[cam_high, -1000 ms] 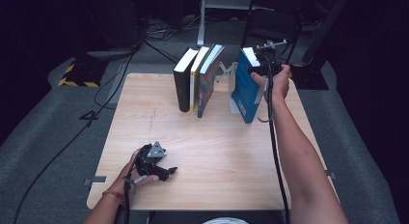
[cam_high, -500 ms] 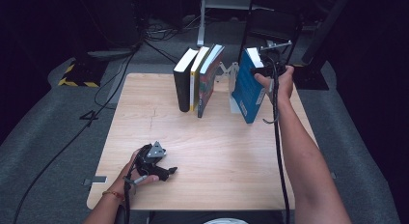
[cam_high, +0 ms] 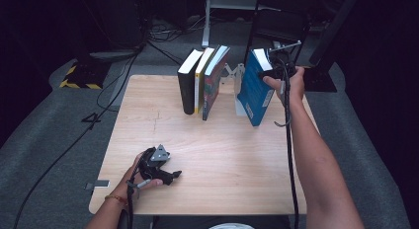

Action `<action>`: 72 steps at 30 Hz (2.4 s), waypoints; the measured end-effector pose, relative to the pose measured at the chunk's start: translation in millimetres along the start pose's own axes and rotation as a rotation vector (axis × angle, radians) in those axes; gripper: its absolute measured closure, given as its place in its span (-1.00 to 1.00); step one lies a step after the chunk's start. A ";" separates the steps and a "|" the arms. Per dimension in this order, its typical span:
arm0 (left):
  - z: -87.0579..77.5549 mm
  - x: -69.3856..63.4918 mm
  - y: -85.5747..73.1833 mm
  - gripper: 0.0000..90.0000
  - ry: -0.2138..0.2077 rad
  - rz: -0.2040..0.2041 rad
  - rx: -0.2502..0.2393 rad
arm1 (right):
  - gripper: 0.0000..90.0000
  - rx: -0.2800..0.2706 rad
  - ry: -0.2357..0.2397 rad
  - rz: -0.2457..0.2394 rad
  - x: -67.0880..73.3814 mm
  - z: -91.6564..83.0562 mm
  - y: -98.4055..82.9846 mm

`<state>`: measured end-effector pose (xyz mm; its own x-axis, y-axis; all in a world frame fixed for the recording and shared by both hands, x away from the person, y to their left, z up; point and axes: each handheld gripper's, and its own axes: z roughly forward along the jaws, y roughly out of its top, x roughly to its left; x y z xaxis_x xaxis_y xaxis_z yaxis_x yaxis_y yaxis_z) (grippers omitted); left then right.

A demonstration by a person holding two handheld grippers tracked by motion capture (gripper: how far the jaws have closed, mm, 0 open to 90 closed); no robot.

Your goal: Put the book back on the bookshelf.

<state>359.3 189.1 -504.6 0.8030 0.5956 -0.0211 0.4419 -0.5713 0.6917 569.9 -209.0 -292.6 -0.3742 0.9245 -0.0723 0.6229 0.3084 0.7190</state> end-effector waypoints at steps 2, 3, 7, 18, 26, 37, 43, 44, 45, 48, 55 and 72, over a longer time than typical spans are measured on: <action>0.0 0.0 0.0 -0.65 0.000 0.000 0.000 | 0.03 0.003 0.003 -0.006 0.4 -0.8 -0.7; 0.0 0.0 0.0 -0.65 0.000 0.000 0.000 | 0.01 0.004 0.004 -0.008 0.4 -1.2 -1.0; 0.0 0.0 0.0 -0.65 0.000 0.000 0.000 | -0.02 0.007 0.011 -0.009 -0.2 -2.3 -2.4; 0.0 0.0 0.0 -0.65 0.000 0.000 0.000 | -0.21 0.041 0.025 -0.034 -2.7 -9.9 -6.2; 0.0 0.0 0.0 -0.65 0.000 0.000 0.000 | -0.26 0.049 0.036 -0.055 -3.3 -12.6 -9.7; 0.0 0.0 0.0 -0.65 0.000 0.000 0.000 | -0.32 0.042 0.056 -0.076 -5.8 -20.6 -20.8; 0.0 0.0 0.0 -0.65 0.000 0.000 0.000 | -0.33 0.032 0.066 -0.081 -7.5 -25.6 -27.2; 0.0 0.0 0.0 -0.65 0.000 0.000 0.000 | -0.34 0.034 0.070 -0.083 -7.9 -26.6 -29.0; 0.0 0.0 0.0 -0.65 0.000 0.000 0.000 | -0.34 0.031 0.078 -0.084 -9.1 -28.2 -32.2; 0.0 0.0 0.0 -0.65 0.000 0.000 0.000 | -0.34 0.027 0.084 -0.088 -9.7 -30.7 -36.9; 0.0 0.0 0.0 -0.65 0.000 0.000 0.000 | -0.33 0.021 0.103 -0.097 -13.4 -35.7 -47.8; 0.0 -0.2 0.0 -0.65 0.001 -0.001 0.000 | -0.37 0.001 0.132 -0.169 -17.6 -46.2 -79.6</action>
<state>359.1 189.0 -504.6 0.8020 0.5970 -0.0208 0.4426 -0.5706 0.6917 495.2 -260.2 -316.7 -0.5602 0.8222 -0.1008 0.5439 0.4569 0.7039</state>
